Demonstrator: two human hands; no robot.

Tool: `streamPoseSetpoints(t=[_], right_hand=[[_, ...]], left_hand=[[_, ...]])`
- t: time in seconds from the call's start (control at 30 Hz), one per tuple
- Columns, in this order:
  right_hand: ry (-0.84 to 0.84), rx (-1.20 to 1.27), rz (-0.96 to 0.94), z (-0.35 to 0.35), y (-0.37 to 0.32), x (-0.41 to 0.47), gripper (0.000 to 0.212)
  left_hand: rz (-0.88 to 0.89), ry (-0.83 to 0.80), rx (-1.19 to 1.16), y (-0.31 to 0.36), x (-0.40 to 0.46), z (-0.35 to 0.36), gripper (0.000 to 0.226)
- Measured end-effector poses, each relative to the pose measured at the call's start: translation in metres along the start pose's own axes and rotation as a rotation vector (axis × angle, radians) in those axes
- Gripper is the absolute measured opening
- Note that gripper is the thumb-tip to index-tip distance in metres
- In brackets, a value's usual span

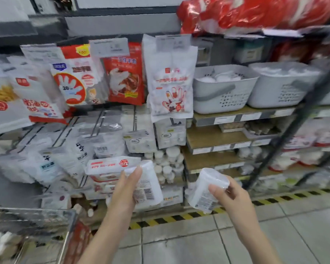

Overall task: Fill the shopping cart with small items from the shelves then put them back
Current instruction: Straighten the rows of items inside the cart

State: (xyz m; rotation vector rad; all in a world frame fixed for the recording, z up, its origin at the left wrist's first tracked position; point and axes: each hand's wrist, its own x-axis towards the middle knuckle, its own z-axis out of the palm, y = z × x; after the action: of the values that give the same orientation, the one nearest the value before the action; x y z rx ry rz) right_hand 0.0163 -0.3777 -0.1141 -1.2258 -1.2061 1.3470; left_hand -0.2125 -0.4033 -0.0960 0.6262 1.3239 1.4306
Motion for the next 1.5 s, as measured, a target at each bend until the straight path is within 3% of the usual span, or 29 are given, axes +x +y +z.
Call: streamPoseSetpoints(t=[0.13,0.23,0.33,0.53,0.7,0.97,1.3,1.4,1.5], right_hand=[[0.140,0.033,-0.029,-0.069,-0.008,-0.002,0.050],[0.231,0.069,-0.027,-0.108,-0.013,0.002,0.036],[0.296,0.082,-0.025,-0.136,-0.017,0.015,0.040],[0.328,0.078,-0.009,-0.178,-0.026,0.068,0.023],[0.365,0.053,-0.066,-0.216,-0.047,0.127,0.032],[0.456,0.029,-0.174,-0.281,-0.070,0.201,0.038],[0.295,-0.040,-0.264,-0.342,-0.112,0.309,0.033],[0.237,-0.066,-0.301,-0.356,-0.125,0.345,0.029],[0.207,-0.090,-0.352,-0.366,-0.132,0.378,0.041]], left_hand=[[-0.062,-0.113,0.017,-0.014,0.015,0.076,0.048],[-0.065,-0.200,0.037,-0.015,0.025,0.116,0.050],[-0.057,-0.251,0.047,-0.014,0.039,0.148,0.048],[0.009,-0.294,0.080,-0.004,0.090,0.209,0.045],[0.071,-0.289,0.073,0.008,0.145,0.275,0.030],[0.116,-0.413,0.160,0.023,0.204,0.379,0.046],[0.182,-0.371,0.264,0.035,0.250,0.478,0.033],[0.219,-0.327,0.267,0.042,0.266,0.499,0.020],[0.254,-0.287,0.300,0.046,0.284,0.516,0.013]])
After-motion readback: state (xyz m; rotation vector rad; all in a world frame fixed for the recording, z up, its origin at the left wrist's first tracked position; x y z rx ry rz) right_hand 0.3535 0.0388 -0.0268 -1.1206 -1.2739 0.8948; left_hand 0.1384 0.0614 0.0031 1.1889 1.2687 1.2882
